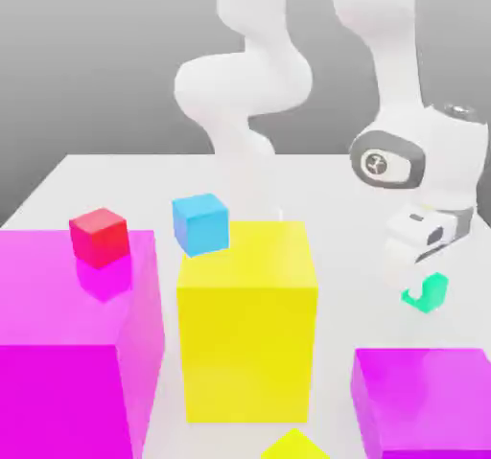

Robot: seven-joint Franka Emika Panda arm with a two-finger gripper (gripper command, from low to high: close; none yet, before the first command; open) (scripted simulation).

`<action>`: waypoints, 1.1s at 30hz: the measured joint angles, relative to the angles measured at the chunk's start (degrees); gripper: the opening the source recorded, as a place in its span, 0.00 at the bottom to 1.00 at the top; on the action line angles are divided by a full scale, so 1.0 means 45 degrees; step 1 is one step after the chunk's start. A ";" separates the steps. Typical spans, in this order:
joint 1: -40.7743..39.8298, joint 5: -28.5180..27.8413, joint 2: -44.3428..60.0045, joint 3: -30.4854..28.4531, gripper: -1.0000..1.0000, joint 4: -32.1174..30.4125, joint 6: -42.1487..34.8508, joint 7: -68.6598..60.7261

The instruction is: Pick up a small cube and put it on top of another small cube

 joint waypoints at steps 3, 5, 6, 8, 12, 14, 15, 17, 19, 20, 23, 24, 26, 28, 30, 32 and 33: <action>-0.0379 0.0896 -0.0795 -0.0079 0.00 0.0260 -0.0789 -0.0496; -0.1036 0.1003 -0.1508 -0.0631 0.00 0.0663 -0.1766 -0.0244; -0.1428 0.1070 -0.1893 -0.0884 0.00 0.0871 -0.2301 -0.0108; -0.1971 0.1209 -0.2683 -0.1385 0.00 0.1252 -0.3391 0.0168; -0.3218 0.1312 -0.4287 -0.2504 0.00 0.1796 -0.5593 0.0842; -0.3873 0.1394 -0.5106 -0.3045 0.00 0.2048 -0.6695 0.1164; -0.4211 0.1449 -0.5520 -0.3302 0.00 0.2174 -0.7244 0.1318; -0.4851 0.1548 -0.6354 -0.3846 0.00 0.2424 -0.8344 0.1638; -0.5453 0.1637 -0.7197 -0.4417 0.00 0.2671 -0.9437 0.1971; -0.5765 0.1692 -0.7621 -0.4687 0.00 0.2798 -0.9987 0.2134; -0.6730 0.1731 -0.8857 -0.5421 0.00 0.3078 -1.1607 0.2684; -0.6952 0.1617 -0.8971 -0.5482 0.00 0.2896 -1.1678 0.2838; -0.7135 0.1537 -0.8830 -0.5519 0.00 0.2296 -1.1040 0.2943; -0.7208 0.1535 -0.8520 -0.5508 0.00 0.1580 -1.0040 0.2953; -0.7228 0.1540 -0.8435 -0.5500 1.00 0.1392 -0.9771 0.2949; -0.7228 0.1540 -0.8435 -0.5500 1.00 0.1392 -0.9771 0.2949; -0.7228 0.1540 -0.8435 -0.5500 1.00 0.1392 -0.9771 0.2949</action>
